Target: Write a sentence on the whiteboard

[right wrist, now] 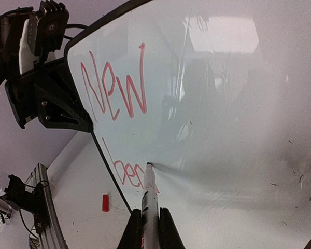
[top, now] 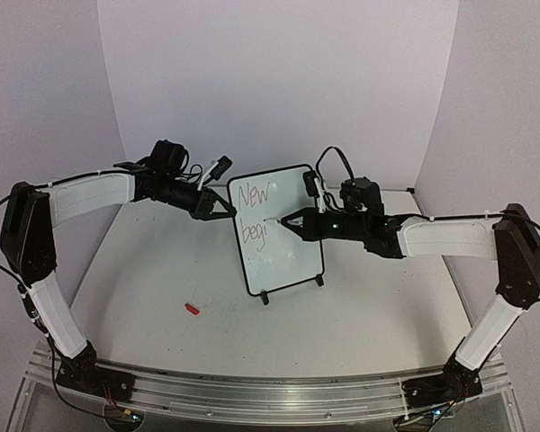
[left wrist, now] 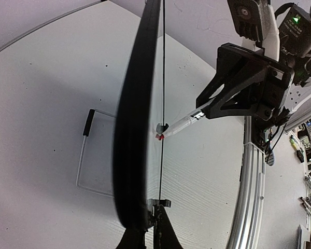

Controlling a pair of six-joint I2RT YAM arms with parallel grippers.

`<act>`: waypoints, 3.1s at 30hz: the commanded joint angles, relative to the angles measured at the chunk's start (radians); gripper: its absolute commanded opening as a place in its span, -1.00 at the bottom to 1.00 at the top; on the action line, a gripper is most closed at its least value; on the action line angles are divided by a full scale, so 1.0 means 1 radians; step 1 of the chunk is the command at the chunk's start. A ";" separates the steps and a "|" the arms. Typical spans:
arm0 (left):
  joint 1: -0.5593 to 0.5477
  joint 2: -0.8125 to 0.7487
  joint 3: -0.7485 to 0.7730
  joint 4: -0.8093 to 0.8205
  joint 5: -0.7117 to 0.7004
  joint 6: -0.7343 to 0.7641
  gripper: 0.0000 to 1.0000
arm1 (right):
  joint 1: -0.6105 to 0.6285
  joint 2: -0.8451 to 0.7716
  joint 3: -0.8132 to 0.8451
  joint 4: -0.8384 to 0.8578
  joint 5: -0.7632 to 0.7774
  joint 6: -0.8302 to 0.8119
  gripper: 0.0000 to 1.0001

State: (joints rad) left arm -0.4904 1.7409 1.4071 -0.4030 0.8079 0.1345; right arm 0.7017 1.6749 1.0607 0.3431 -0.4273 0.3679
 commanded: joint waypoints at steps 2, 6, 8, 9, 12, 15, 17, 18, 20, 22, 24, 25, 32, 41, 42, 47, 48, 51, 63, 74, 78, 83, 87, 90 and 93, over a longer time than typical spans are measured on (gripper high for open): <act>-0.033 0.011 0.015 -0.059 -0.026 0.039 -1.00 | 0.005 0.016 0.043 0.017 0.043 -0.005 -1.00; -0.034 0.010 0.015 -0.058 -0.026 0.039 -1.00 | 0.005 -0.023 0.021 0.041 -0.013 -0.009 -1.00; -0.034 0.010 0.015 -0.059 -0.026 0.040 -1.00 | 0.005 -0.058 -0.001 0.059 -0.027 -0.007 -1.00; -0.034 0.009 0.015 -0.059 -0.026 0.039 -1.00 | 0.005 -0.075 -0.014 0.060 -0.027 -0.008 -1.00; -0.034 0.008 0.015 -0.059 -0.025 0.039 -1.00 | 0.004 -0.121 -0.047 0.057 -0.009 -0.008 -1.00; -0.036 0.008 0.015 -0.059 -0.024 0.038 -1.00 | 0.004 -0.134 -0.065 0.045 0.012 -0.010 -1.00; -0.036 0.008 0.015 -0.059 -0.024 0.038 -1.00 | 0.004 -0.126 -0.066 0.035 0.021 -0.012 -1.00; -0.037 0.008 0.015 -0.059 -0.024 0.038 -1.00 | 0.004 -0.120 -0.066 0.031 0.022 -0.013 -1.00; -0.038 0.008 0.013 -0.059 -0.025 0.038 -1.00 | 0.004 -0.106 -0.060 0.026 0.023 -0.014 -1.00; -0.039 0.008 0.014 -0.059 -0.027 0.039 -1.00 | 0.003 -0.094 -0.052 0.018 0.030 -0.014 -1.00; -0.040 0.008 0.015 -0.060 -0.027 0.039 -1.00 | 0.004 -0.082 -0.043 0.009 0.039 -0.014 -1.00; -0.040 0.008 0.014 -0.060 -0.026 0.040 -1.00 | 0.005 -0.077 -0.040 0.007 0.041 -0.015 -1.00; -0.040 0.008 0.014 -0.061 -0.027 0.040 -1.00 | 0.004 -0.039 -0.007 -0.004 0.040 -0.017 -1.00; -0.040 0.006 0.014 -0.060 -0.028 0.041 -1.00 | 0.004 -0.024 0.003 -0.010 0.060 -0.018 -1.00; -0.040 0.006 0.013 -0.061 -0.029 0.041 -1.00 | 0.004 -0.026 0.000 -0.010 0.066 -0.019 -1.00; -0.040 0.005 0.014 -0.060 -0.029 0.041 -1.00 | 0.005 -0.029 -0.013 -0.017 0.076 -0.016 -1.00; -0.041 0.005 0.015 -0.061 -0.029 0.041 -1.00 | 0.005 -0.030 -0.020 -0.018 0.077 -0.015 -1.00; -0.041 0.005 0.015 -0.062 -0.029 0.042 -1.00 | 0.005 -0.035 -0.046 -0.021 0.082 -0.008 -1.00; -0.042 0.006 0.015 -0.062 -0.029 0.041 -1.00 | 0.004 -0.050 -0.083 -0.007 0.070 0.008 -1.00; -0.042 0.006 0.015 -0.062 -0.029 0.040 -1.00 | 0.004 -0.075 -0.062 0.067 0.076 0.037 -1.00; -0.042 0.005 0.015 -0.062 -0.029 0.042 -1.00 | 0.005 -0.071 -0.056 0.074 0.081 0.038 -1.00; -0.043 0.005 0.015 -0.062 -0.029 0.043 -1.00 | 0.005 -0.068 -0.057 0.079 0.096 0.039 -1.00; -0.043 0.005 0.015 -0.062 -0.029 0.041 -1.00 | 0.004 -0.077 -0.071 0.096 0.113 0.046 -1.00; -0.043 0.005 0.014 -0.062 -0.029 0.042 -1.00 | 0.004 -0.085 -0.077 0.105 0.121 0.049 -1.00; -0.043 0.005 0.014 -0.062 -0.029 0.041 -1.00 | 0.004 -0.091 -0.086 0.109 0.132 0.049 -1.00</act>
State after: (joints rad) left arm -0.4999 1.7409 1.4117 -0.4030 0.7982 0.1352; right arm 0.7074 1.6300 0.9691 0.3970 -0.3517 0.4094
